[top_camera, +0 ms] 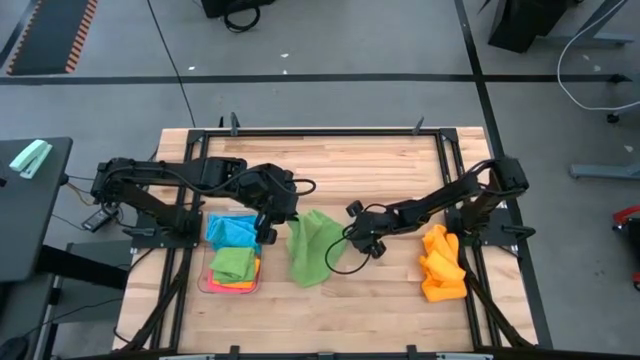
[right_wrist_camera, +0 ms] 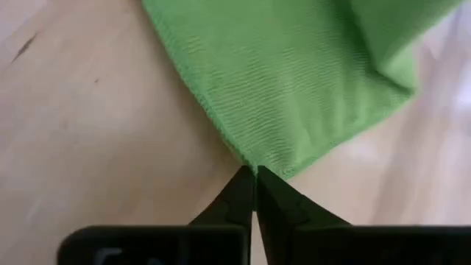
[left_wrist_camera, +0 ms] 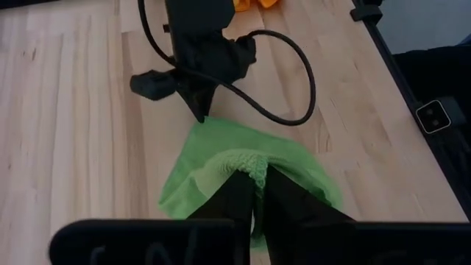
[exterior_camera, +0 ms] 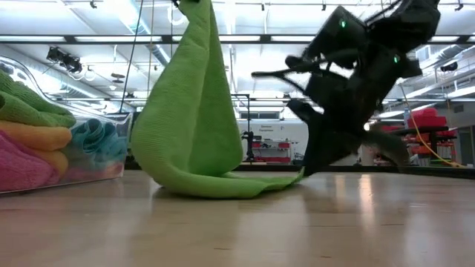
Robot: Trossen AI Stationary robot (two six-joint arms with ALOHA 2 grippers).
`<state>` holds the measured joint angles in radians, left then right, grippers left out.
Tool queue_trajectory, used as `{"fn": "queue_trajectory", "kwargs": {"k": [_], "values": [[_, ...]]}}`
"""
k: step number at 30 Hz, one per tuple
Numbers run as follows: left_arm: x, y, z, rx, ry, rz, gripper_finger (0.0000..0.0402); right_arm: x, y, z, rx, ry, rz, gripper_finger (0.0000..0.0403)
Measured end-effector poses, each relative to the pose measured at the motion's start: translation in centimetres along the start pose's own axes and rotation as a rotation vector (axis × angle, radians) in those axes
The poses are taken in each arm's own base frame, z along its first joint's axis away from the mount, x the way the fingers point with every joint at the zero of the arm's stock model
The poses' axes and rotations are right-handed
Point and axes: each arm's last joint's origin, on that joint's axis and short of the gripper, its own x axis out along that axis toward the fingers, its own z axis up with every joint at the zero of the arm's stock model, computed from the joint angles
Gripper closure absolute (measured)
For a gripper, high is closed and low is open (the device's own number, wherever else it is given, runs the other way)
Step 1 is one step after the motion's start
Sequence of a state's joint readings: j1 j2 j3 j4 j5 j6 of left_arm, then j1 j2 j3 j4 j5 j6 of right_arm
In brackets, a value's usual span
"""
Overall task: Fold microfiber towels
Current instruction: Fold the green microfiber cloth
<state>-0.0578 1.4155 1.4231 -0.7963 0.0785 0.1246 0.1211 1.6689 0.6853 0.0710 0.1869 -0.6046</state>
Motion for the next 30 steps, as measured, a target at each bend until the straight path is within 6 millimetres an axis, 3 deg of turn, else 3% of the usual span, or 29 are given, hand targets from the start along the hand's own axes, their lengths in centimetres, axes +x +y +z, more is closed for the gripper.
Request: {"fn": "queue_trajectory", "kwargs": {"k": [6, 15, 19, 24, 30], "values": [[0.2, 0.1, -0.3, 0.000, 0.026, 0.058, 0.0355, -3.6, -2.1, 1.8, 0.033, 0.052, 0.018, 0.0397], [3.6, 0.4, -3.7, 0.020, 0.118, 0.185, 0.0280, -11.4, -6.1, 4.9, 0.218, 0.107, 0.072, 0.0400], [4.4, 0.8, -4.4, 0.028, 0.126, 0.325, 0.0243, -14.9, -7.8, 6.1, 0.298, 0.098, 0.052, 0.0400], [4.1, 1.1, -3.9, 0.048, 0.108, 0.412, 0.0213, -18.8, -10.8, 7.1, 0.455, 0.091, 0.011, 0.0399], [4.1, 0.4, -2.3, 0.047, -0.058, 0.287, 0.0205, -22.2, -14.0, 7.2, 0.647, 0.045, -0.076, 0.0399]]}}
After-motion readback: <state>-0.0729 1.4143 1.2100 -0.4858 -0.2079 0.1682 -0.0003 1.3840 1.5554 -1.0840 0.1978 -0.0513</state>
